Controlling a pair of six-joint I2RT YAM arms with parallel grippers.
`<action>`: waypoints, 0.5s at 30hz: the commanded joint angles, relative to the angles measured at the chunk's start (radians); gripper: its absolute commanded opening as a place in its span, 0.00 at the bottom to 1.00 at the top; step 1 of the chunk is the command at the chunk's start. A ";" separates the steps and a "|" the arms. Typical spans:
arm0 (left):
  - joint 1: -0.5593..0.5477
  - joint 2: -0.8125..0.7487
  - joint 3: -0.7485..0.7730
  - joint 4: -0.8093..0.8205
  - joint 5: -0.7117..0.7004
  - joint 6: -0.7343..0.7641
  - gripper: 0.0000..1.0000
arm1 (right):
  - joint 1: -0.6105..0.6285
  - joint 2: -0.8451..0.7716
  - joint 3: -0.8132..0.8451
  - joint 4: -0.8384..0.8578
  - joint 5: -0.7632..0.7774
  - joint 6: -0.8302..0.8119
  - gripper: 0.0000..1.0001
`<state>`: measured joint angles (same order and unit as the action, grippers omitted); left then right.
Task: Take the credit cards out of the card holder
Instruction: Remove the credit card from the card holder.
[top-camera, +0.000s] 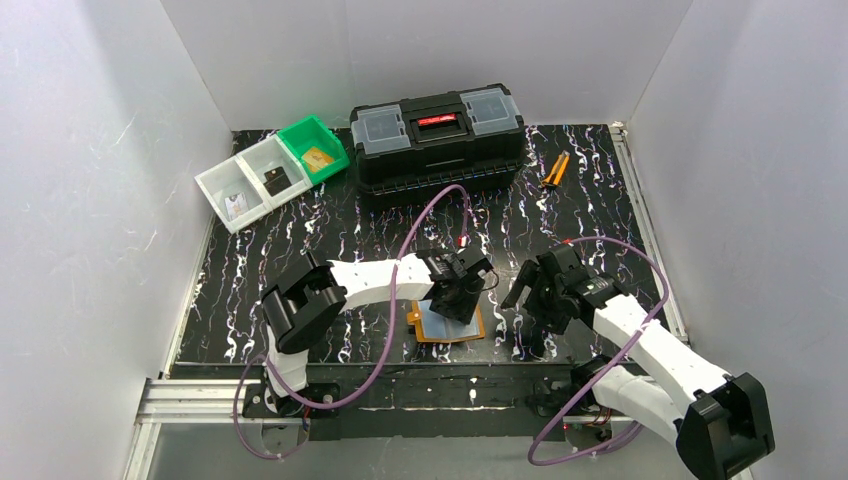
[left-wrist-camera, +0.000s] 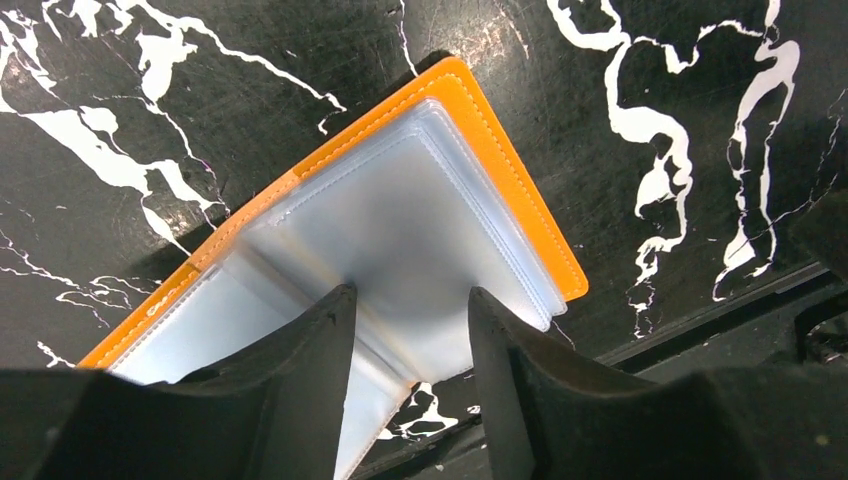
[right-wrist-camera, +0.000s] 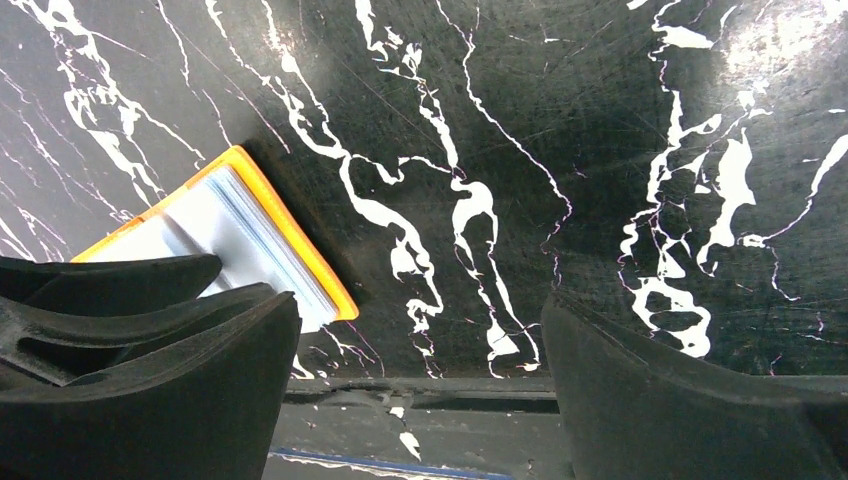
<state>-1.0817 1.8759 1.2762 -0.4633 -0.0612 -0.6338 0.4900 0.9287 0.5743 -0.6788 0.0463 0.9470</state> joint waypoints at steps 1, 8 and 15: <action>0.002 0.025 -0.021 -0.026 -0.030 0.031 0.40 | -0.007 0.021 0.037 0.030 -0.013 -0.008 0.96; 0.024 0.012 -0.034 -0.042 -0.021 0.065 0.11 | -0.006 0.057 0.053 0.055 -0.055 -0.014 0.93; 0.105 -0.067 -0.099 0.027 0.111 0.080 0.00 | 0.028 0.083 0.048 0.123 -0.135 -0.003 0.80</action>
<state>-1.0279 1.8557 1.2411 -0.4530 -0.0166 -0.5766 0.4942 0.9985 0.5869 -0.6235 -0.0334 0.9394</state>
